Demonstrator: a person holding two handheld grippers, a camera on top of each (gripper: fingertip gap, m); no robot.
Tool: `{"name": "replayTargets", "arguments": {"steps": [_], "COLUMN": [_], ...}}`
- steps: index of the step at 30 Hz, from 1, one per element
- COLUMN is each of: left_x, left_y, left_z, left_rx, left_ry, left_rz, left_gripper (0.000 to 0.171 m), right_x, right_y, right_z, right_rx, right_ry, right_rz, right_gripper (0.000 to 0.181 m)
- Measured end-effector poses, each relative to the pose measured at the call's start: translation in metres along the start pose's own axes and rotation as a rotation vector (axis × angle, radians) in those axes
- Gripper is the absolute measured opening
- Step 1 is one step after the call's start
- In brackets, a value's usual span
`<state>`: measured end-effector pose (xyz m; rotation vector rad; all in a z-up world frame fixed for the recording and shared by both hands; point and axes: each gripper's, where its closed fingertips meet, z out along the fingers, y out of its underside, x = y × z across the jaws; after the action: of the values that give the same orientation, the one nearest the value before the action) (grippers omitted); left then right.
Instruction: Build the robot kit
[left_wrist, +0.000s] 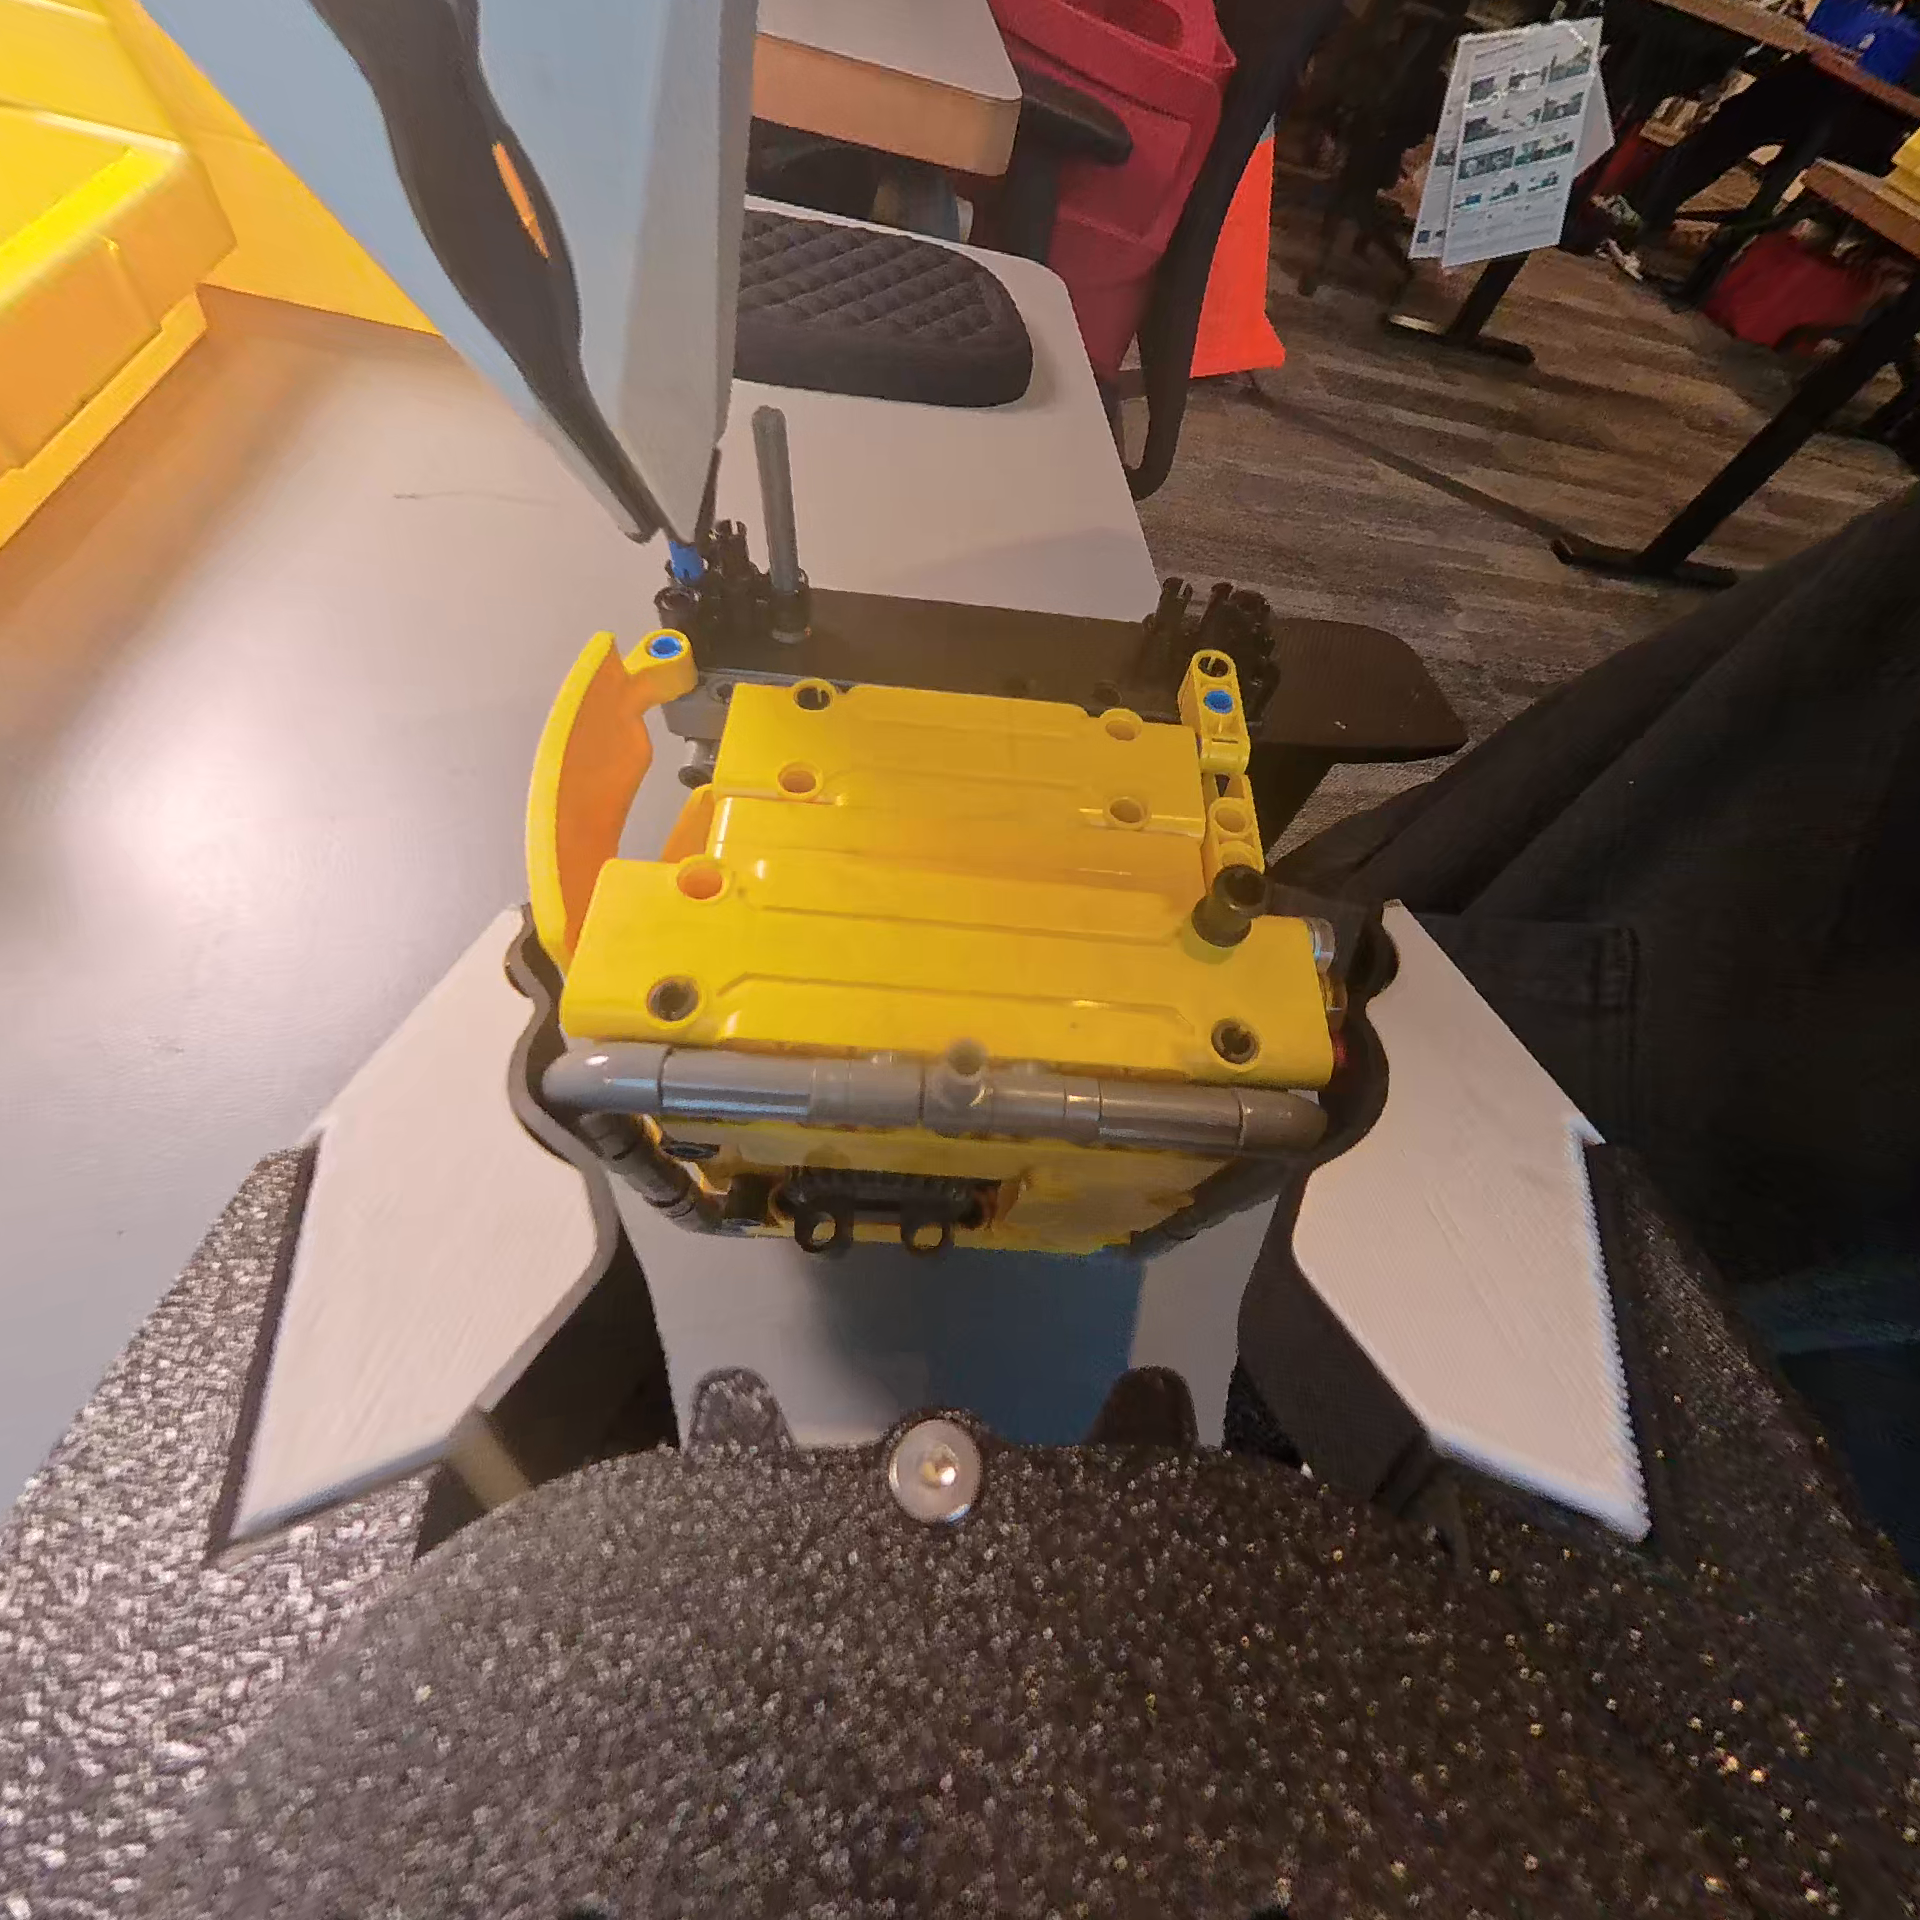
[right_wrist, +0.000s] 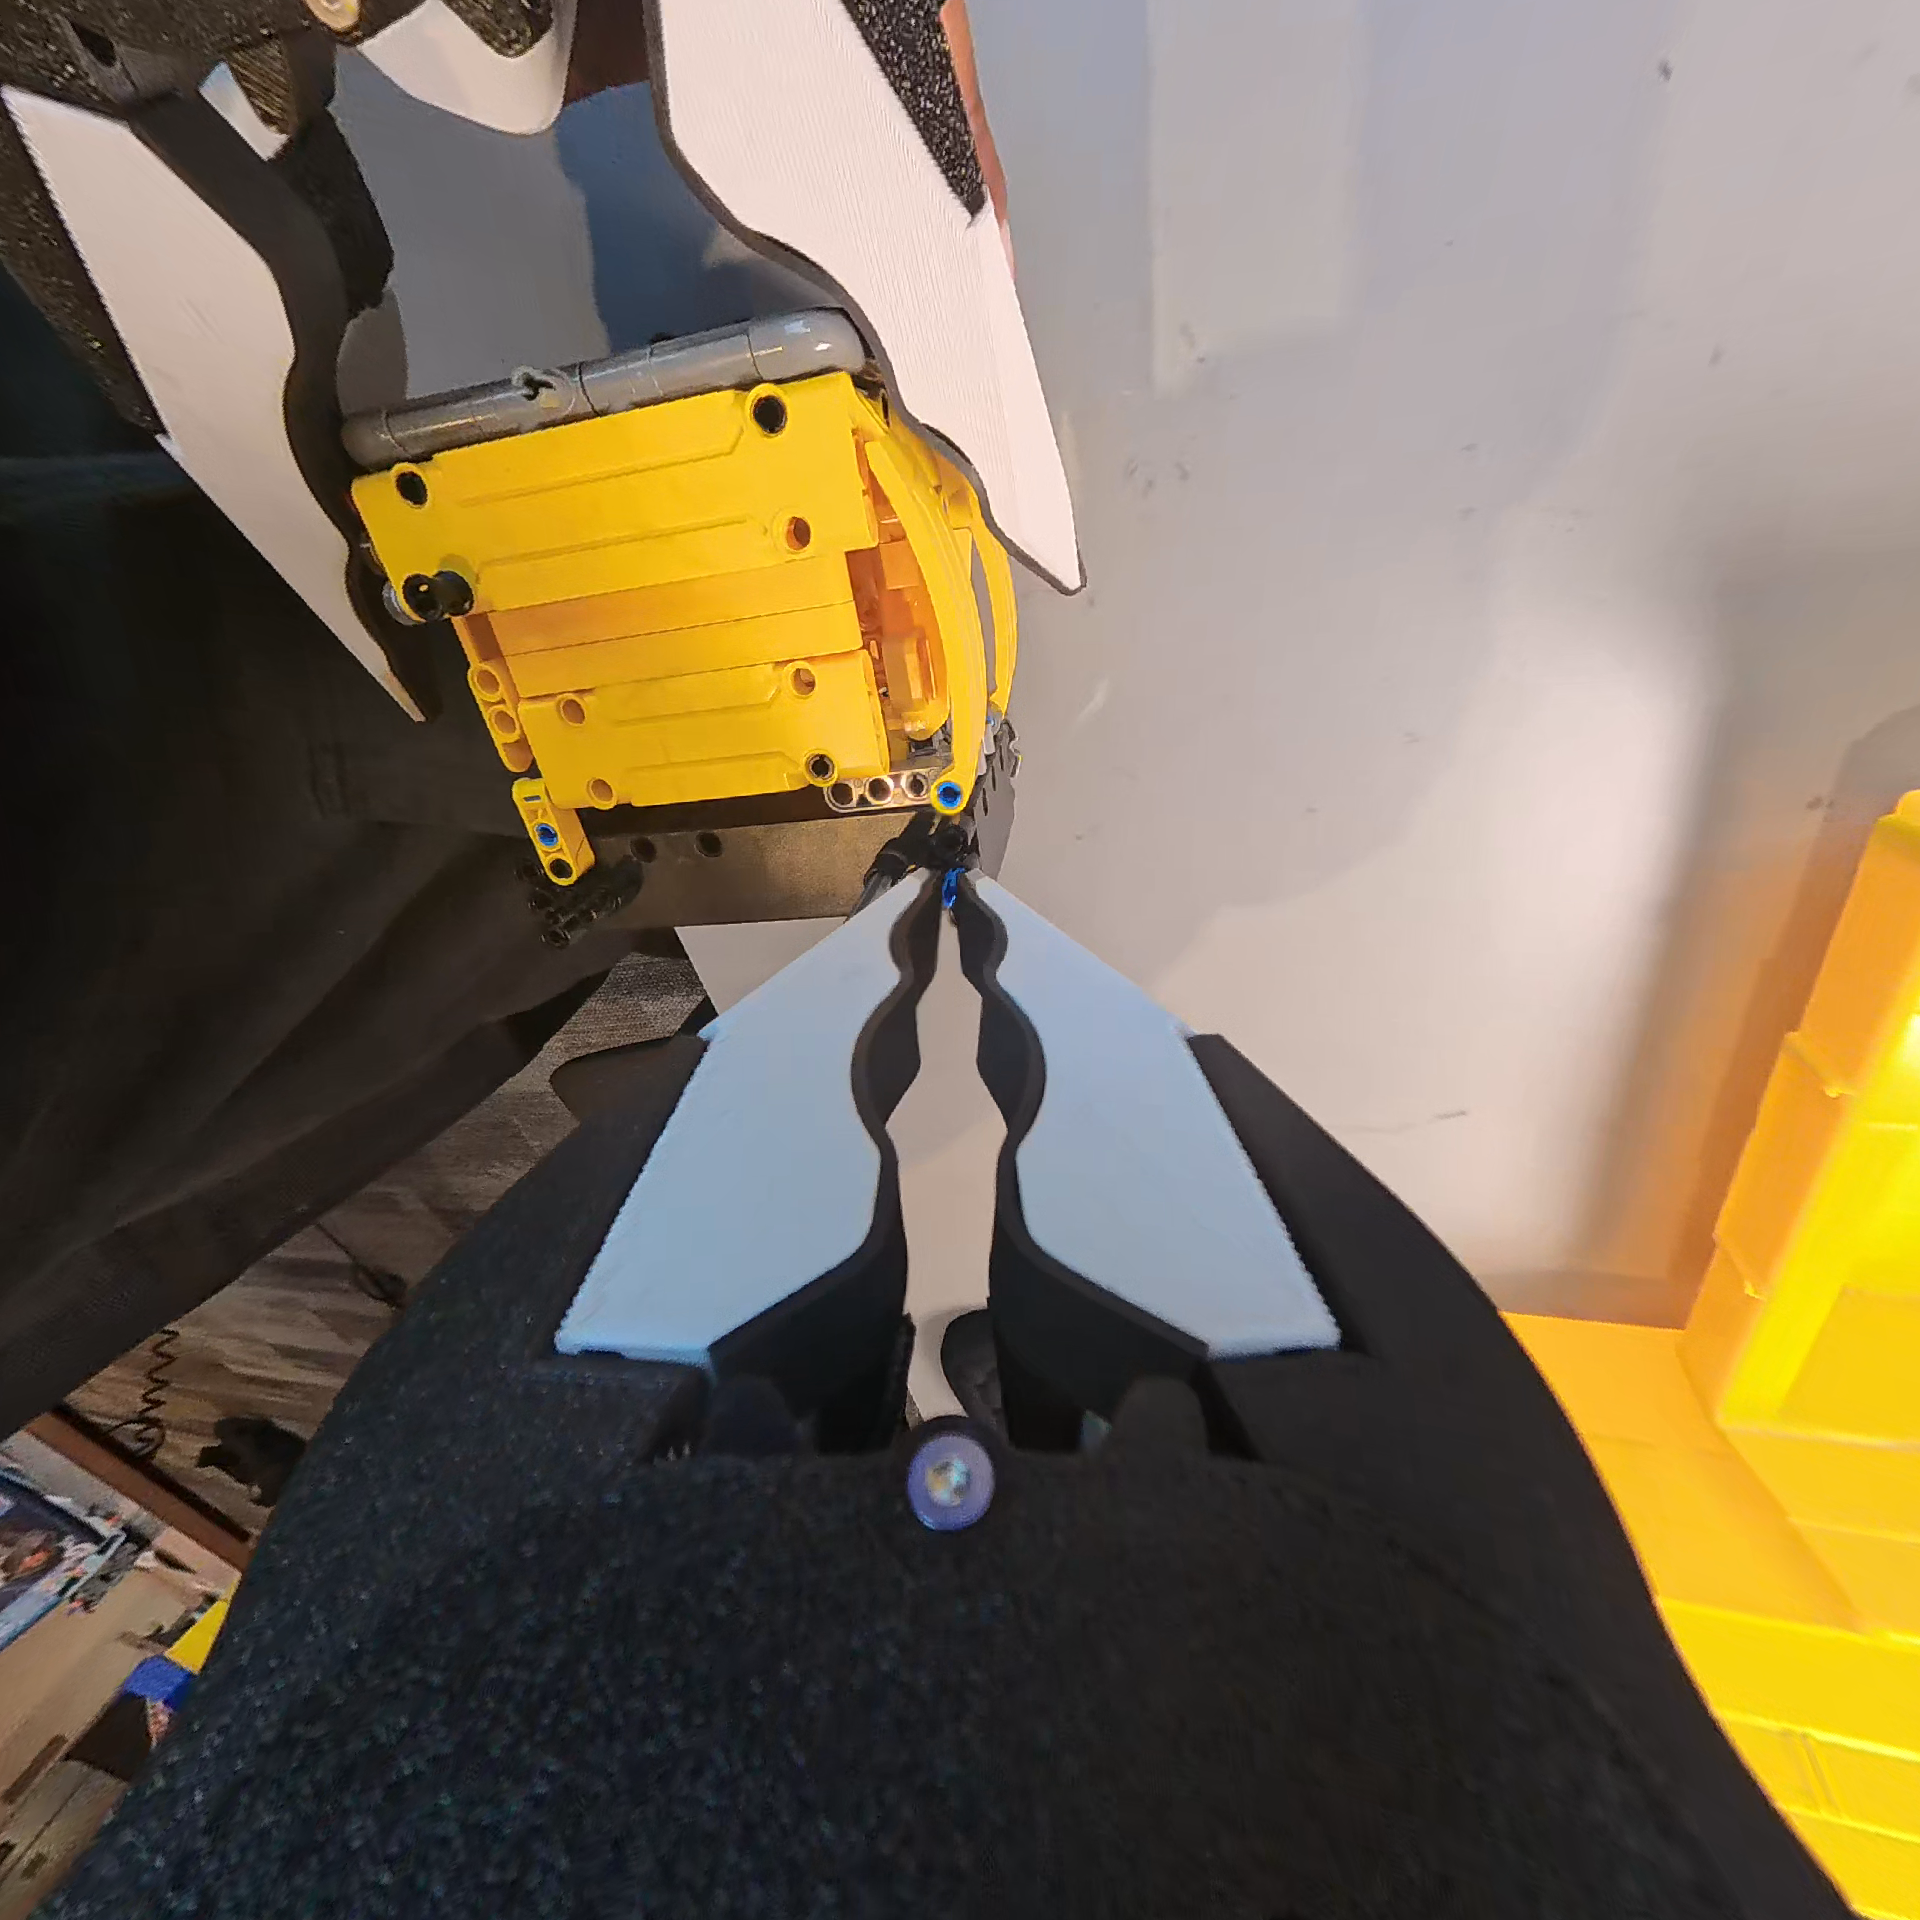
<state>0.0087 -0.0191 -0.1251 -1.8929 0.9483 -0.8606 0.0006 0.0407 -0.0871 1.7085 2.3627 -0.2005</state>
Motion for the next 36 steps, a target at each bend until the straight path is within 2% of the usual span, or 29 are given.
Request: {"name": "replayTargets", "arguments": {"steps": [24,32,36], "left_x": [0.0037,0.0048,0.0060], "left_y": [0.0000,0.0003,-0.0006], "left_z": [0.0014,0.0002,-0.0008], "left_rx": [0.014,0.022,0.025], "left_ry": [0.023,0.048,0.044], "left_rz": [-0.016,-0.040,-0.003], "left_gripper": [0.143,0.143,0.143], "right_x": [-0.0012,-0.0012,-0.0043], "right_y": [0.0027,0.0016,0.0029], "right_z": [0.0059,0.0072,0.0048], "right_rx": [-0.057,-0.044,0.039], "right_ry": [-0.070,-0.049,-0.026], "right_rz": [-0.041,-0.050,-0.043], "right_gripper": [0.000,0.000,0.001]}}
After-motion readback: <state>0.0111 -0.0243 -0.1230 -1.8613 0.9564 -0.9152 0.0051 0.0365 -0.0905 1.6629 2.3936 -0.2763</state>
